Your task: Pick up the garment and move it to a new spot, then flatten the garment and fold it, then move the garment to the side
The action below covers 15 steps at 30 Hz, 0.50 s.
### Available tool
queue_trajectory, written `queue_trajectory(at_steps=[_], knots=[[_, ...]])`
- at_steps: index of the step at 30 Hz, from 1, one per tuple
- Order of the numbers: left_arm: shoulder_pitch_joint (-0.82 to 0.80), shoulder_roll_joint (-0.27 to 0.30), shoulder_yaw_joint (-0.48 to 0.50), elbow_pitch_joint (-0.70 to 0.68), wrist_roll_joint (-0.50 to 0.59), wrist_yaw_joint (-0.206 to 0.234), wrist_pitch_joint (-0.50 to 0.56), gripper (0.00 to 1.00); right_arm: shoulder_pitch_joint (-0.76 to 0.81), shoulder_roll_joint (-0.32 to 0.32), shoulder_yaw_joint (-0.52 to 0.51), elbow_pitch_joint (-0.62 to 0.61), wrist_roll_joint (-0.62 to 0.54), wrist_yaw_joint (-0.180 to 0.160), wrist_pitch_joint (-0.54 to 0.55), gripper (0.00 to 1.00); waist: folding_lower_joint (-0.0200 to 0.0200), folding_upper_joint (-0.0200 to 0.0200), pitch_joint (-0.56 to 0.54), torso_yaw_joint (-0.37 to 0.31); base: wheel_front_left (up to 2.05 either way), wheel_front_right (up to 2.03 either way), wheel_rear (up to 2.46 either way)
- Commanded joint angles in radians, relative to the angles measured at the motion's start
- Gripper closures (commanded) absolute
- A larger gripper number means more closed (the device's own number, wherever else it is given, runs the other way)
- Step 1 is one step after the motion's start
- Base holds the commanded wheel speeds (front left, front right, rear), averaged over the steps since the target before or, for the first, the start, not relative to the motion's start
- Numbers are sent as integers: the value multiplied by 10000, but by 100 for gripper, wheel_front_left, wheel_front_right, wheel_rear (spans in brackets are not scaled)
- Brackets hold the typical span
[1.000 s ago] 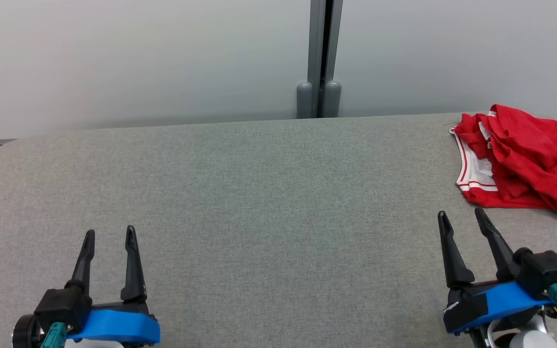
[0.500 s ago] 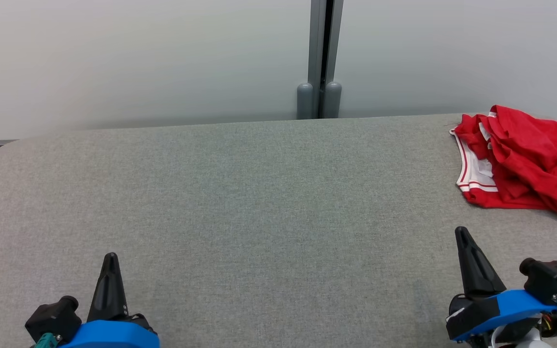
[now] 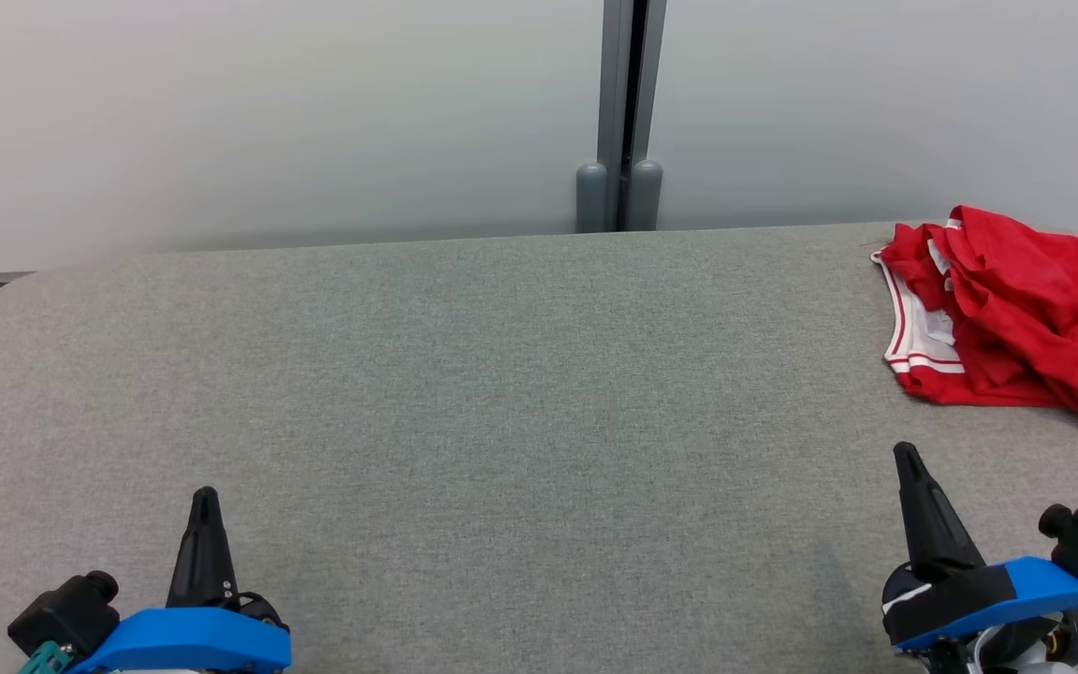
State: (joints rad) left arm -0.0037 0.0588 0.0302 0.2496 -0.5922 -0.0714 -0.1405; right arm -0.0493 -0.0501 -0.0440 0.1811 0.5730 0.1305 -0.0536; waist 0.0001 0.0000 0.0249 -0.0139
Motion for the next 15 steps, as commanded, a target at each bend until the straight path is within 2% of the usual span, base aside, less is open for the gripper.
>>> queue_trajectory(at_steps=[1, 15], knots=[[-323, 33, 105, -162, -414, -73, 88, 100, -226, -11, -70, -92, 457, 1, 71, 100, -1, 0, -4, 3, 0, 0, 0], [-478, 12, 240, -150, -2279, -173, 555, 100, -323, -10, -193, 41, 2347, 2, 373, 100, -1, 0, -32, 21, 0, 0, 0]])
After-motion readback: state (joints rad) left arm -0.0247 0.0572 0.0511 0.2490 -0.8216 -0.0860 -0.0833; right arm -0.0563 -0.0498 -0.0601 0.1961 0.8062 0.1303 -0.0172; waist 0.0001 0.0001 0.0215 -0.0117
